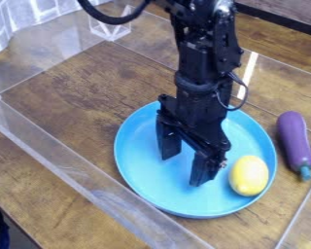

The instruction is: Move the carrot to the left side

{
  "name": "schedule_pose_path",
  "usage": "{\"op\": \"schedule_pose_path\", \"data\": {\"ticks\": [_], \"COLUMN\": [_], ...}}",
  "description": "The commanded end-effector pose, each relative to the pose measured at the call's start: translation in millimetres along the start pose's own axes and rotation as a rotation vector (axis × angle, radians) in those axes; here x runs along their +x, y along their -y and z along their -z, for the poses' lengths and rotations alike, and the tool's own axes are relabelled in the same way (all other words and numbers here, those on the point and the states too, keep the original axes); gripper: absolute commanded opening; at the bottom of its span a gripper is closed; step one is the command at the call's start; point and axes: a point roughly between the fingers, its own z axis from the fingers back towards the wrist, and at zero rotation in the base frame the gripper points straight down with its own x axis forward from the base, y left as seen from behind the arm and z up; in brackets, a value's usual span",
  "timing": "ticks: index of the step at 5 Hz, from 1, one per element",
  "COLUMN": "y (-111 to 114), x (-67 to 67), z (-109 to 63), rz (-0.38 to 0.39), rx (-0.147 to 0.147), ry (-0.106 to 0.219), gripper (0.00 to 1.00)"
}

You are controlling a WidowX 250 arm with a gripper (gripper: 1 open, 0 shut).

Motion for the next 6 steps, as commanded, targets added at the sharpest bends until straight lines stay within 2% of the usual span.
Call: {"op": "schedule_pose_path", "data": {"ticks": [1,3,6], "y": [-6,-3,3], "x": [19.7,36.2,51.9], "z": [-7.2,2.7,16.7], "rz": [-0.004,0.0,0.015], "rx": [0.008,0.007,0.006], "ry": [0.062,0.08,0.094], "gripper": [1.0,1.0,1.0]}}
